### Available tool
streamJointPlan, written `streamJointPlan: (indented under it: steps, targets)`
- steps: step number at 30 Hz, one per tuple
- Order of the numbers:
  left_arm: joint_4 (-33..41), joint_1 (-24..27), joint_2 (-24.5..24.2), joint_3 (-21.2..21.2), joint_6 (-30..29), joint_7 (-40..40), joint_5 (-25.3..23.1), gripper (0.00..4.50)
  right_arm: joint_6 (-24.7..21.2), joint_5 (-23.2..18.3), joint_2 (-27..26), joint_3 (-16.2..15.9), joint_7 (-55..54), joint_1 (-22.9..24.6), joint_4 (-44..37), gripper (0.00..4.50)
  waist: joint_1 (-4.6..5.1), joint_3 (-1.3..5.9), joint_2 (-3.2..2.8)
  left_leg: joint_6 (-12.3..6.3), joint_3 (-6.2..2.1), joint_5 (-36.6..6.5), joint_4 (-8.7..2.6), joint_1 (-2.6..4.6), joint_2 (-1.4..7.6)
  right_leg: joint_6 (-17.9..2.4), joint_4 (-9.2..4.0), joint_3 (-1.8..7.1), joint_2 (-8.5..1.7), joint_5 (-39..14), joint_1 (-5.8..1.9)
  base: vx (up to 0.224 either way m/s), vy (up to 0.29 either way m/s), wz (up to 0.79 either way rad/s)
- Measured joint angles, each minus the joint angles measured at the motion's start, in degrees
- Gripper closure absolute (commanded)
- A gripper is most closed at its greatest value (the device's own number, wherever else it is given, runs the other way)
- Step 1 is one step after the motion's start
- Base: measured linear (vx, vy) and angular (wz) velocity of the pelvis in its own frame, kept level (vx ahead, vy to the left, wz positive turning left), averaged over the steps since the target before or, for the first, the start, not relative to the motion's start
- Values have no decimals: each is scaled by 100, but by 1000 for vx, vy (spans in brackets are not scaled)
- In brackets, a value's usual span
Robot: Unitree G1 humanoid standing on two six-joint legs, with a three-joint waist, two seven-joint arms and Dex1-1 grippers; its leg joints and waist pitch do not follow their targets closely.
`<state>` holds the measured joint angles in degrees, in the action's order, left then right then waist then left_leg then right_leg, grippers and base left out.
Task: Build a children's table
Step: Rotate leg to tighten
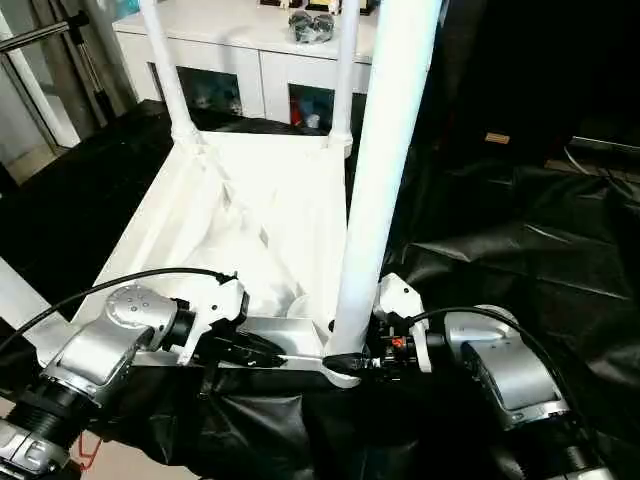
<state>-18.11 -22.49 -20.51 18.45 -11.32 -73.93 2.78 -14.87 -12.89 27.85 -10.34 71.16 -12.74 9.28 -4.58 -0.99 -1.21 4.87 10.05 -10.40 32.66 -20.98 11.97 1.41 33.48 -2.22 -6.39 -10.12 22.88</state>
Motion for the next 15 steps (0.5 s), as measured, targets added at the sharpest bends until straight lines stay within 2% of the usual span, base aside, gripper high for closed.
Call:
streamJointPlan:
  steps: [3,6,9,13,15]
  targets:
    - [82,48,155,-66,-133,482,-124,450,94,52,-252,213,-569,19,180,212,36,2,-2,5,0,2,-2,5,-2,0,4,3,-2,2,-2,0,0,0]
    - [255,222,500,-238,-385,1370,-368,450,306,224,-924,568,-1775,-1,551,216,203,17,-17,13,-14,6,-6,17,-7,31,0,-2,-2,-15,-12,-20,-1,-2]
    - [368,302,703,-241,-576,1804,-436,450,386,306,-1120,622,-2373,-59,694,217,270,26,-29,13,-26,6,-15,23,-11,39,-10,-6,-1,-20,-11,0,0,0]
    - [590,469,1059,-275,-917,2548,-669,450,410,632,-1789,729,-3648,-253,966,218,359,32,-24,13,-45,5,-36,48,-12,41,-45,-27,6,-21,-13,0,0,0]
    - [591,467,1151,-282,-1003,2730,-703,450,442,737,-1940,755,-3931,-311,1057,150,394,32,-21,13,-46,5,-37,54,-16,42,-50,-25,5,-22,-14,0,0,0]
